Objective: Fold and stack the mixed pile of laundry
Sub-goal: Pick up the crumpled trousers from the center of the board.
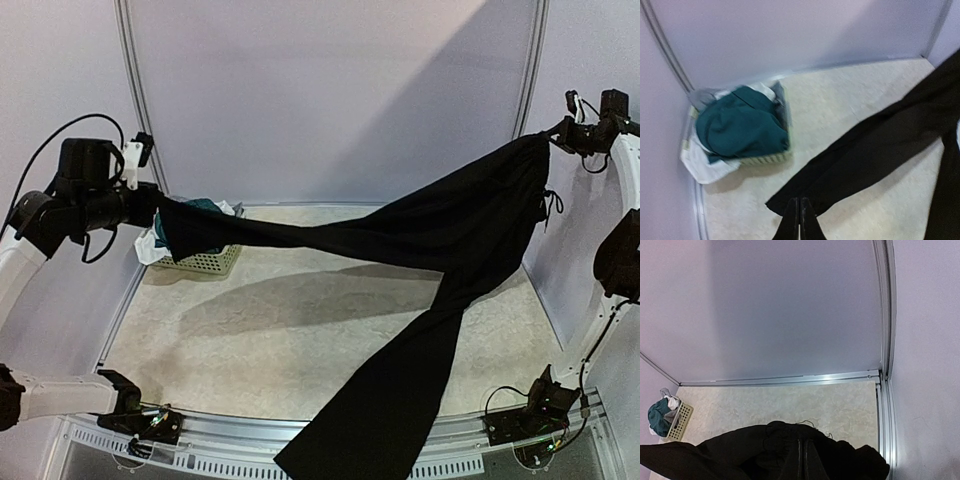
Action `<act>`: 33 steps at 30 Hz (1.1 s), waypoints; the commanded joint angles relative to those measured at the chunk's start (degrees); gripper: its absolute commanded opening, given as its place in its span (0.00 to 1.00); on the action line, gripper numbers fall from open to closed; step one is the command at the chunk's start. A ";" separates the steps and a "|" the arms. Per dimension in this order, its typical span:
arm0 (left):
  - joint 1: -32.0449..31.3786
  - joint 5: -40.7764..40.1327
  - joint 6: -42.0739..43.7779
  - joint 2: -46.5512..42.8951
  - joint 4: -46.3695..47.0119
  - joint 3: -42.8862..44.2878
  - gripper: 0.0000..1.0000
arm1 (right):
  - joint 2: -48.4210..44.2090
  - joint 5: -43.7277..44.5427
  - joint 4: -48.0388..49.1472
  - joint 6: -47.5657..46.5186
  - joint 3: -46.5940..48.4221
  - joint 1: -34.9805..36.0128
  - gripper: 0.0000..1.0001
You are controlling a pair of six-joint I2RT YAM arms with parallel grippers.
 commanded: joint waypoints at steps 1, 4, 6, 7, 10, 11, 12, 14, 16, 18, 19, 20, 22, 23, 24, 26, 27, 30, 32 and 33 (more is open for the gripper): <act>-1.24 23.42 -1.30 -3.98 -11.33 -8.35 0.00 | -3.56 2.16 -1.45 -4.92 -7.61 0.10 0.00; -5.91 33.74 -1.36 -5.34 -17.31 -9.21 0.04 | -4.86 3.26 -1.69 -8.27 -11.85 0.08 0.00; -7.21 44.95 -2.81 -5.33 -17.81 -10.31 0.27 | -5.05 3.20 -2.06 -9.10 -12.73 0.10 0.00; -7.34 48.33 -2.74 -4.92 -17.54 -10.67 0.33 | -4.92 2.91 -2.15 -9.29 -12.78 0.10 0.00; -6.87 35.30 -4.32 -3.01 -17.89 -10.32 0.51 | -4.46 2.08 -1.81 -8.66 -12.81 0.10 0.00; -5.97 29.52 -5.09 -1.15 -18.11 -9.99 0.58 | -4.36 1.73 -1.58 -8.08 -12.83 0.10 0.00; -4.36 25.27 -6.15 1.35 -18.02 -9.70 0.61 | -4.26 1.46 -1.40 -7.72 -12.80 0.10 0.00; -0.86 19.07 -10.41 8.52 -16.64 -10.18 0.62 | -4.11 0.92 -1.15 -7.13 -12.79 0.05 0.00; 0.88 15.78 -13.43 16.85 -14.64 -10.55 0.62 | -3.75 0.49 -1.06 -6.50 -12.91 0.10 0.00; 1.15 14.01 -15.38 23.90 -9.94 -11.87 0.60 | -3.43 0.04 -0.85 -6.28 -13.39 0.10 0.00; 1.36 14.23 -16.41 25.98 -7.08 -12.78 0.60 | -3.39 -0.15 -0.63 -6.17 -13.87 0.10 0.00; 1.53 14.38 -17.24 27.83 -4.83 -13.23 0.60 | -3.51 -0.39 -0.45 -6.04 -14.40 0.10 0.00; 1.54 14.43 -17.77 30.36 -1.90 -13.27 0.59 | -3.72 -0.88 -0.05 -5.80 -15.51 0.10 0.00; 1.60 14.76 -17.72 31.01 -0.61 -13.49 0.59 | -3.73 -0.93 0.09 -5.76 -15.92 0.06 0.00; 1.56 14.57 -17.81 31.70 0.21 -13.57 0.60 | -3.73 -0.89 0.21 -5.75 -16.36 0.16 0.00; 1.69 13.49 -17.53 32.89 0.82 -13.75 0.60 | -3.73 -0.86 0.35 -6.03 -16.88 0.19 0.00; 1.81 12.94 -17.44 33.44 1.20 -14.01 0.61 | -3.60 -0.83 0.32 -6.22 -17.00 0.19 0.00; 2.39 12.80 -17.31 34.96 3.47 -15.60 0.60 | -3.26 -0.82 0.35 -6.68 -17.14 0.18 0.00; 2.76 14.75 -17.26 36.86 4.99 -16.26 0.56 | -3.13 -0.89 0.45 -6.79 -17.26 0.15 0.00; 2.77 15.50 -17.13 37.95 5.42 -16.33 0.53 | -3.12 -0.99 0.47 -6.80 -17.39 0.19 0.00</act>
